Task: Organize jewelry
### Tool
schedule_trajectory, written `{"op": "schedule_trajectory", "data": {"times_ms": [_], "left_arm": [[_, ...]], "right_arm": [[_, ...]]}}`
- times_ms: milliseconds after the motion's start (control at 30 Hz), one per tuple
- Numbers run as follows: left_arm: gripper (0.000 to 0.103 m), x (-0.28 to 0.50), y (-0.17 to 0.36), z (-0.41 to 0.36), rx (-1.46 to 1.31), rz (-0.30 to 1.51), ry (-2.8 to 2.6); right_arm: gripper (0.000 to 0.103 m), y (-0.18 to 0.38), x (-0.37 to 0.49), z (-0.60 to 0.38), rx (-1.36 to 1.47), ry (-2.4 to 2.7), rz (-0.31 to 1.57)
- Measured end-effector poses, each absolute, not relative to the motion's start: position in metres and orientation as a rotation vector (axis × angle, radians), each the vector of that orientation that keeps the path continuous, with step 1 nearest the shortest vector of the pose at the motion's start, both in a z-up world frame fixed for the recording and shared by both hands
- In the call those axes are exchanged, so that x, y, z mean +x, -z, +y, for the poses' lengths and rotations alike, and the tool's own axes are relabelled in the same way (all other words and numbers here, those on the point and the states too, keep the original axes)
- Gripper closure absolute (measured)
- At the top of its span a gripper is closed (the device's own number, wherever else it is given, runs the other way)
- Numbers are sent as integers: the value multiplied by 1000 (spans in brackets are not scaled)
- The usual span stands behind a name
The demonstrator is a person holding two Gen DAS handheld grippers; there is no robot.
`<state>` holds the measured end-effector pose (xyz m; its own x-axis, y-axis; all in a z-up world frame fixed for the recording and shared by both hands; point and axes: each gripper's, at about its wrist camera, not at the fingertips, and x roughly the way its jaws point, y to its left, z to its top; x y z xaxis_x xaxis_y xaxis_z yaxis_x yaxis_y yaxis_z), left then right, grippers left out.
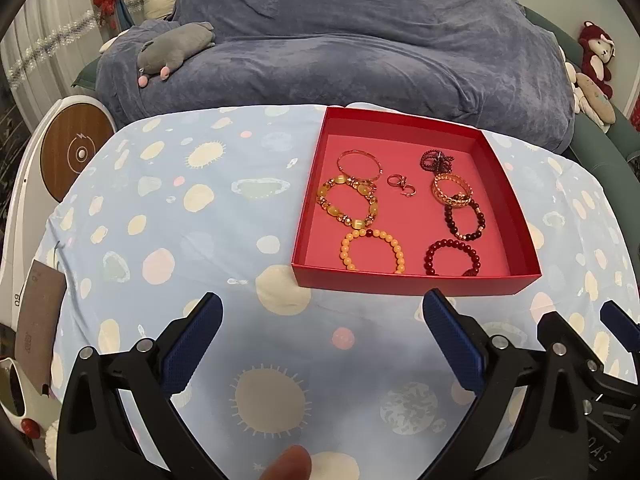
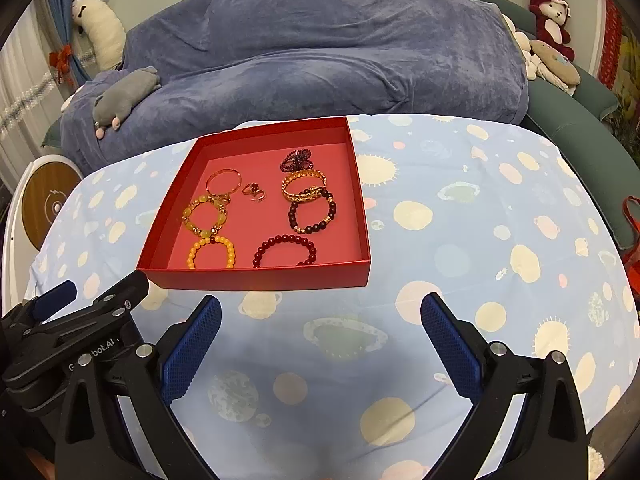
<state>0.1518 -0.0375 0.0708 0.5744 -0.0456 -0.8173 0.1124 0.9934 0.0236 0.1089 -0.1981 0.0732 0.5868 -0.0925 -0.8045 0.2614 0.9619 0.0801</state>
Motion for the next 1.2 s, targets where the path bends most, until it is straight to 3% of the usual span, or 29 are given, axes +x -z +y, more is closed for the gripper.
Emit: {"op": "schedule_trajectory", "data": {"times_ms": [1200], "left_arm": [[7,153,-76,-33,102,952,70]], "right_arm": [[7,-79,106,-191,170,217,915]]}}
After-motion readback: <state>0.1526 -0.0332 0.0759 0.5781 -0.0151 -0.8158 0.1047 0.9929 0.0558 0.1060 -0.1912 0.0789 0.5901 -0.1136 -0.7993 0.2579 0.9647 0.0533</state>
